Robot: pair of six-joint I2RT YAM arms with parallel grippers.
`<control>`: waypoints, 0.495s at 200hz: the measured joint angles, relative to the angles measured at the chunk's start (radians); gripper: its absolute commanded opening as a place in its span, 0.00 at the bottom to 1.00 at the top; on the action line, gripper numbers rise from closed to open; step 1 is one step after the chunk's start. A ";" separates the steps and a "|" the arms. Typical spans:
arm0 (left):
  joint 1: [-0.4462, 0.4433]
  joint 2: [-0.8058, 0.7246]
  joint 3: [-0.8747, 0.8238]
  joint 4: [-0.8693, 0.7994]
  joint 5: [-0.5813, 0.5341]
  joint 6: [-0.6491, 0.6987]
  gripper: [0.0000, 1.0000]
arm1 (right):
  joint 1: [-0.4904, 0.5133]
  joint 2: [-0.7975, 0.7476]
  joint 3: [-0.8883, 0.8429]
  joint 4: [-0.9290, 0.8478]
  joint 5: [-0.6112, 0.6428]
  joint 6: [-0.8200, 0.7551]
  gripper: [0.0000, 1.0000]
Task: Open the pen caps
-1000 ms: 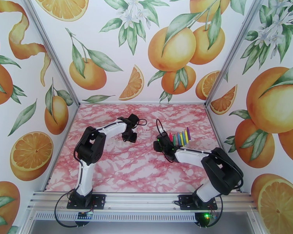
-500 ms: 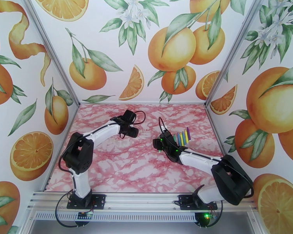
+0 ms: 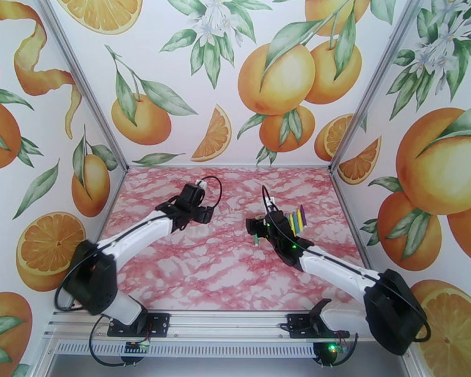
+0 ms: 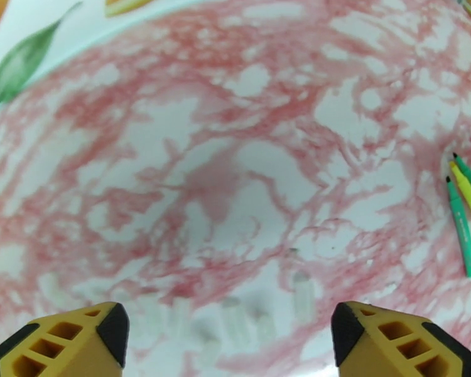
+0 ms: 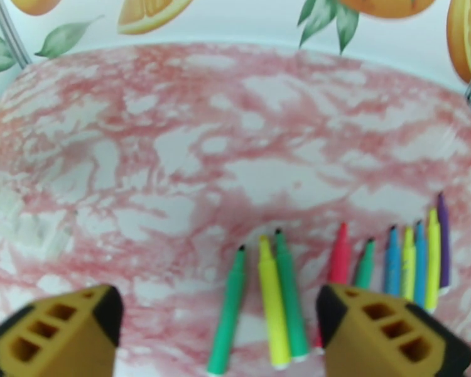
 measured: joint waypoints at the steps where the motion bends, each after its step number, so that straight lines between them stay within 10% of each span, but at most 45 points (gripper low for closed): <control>1: 0.001 -0.005 -0.003 0.003 -0.001 0.002 1.00 | 0.000 -0.002 -0.001 0.000 0.002 -0.001 1.00; 99: 0.212 -0.319 -0.404 0.280 -0.110 0.044 1.00 | -0.222 -0.072 -0.106 0.151 0.156 -0.160 1.00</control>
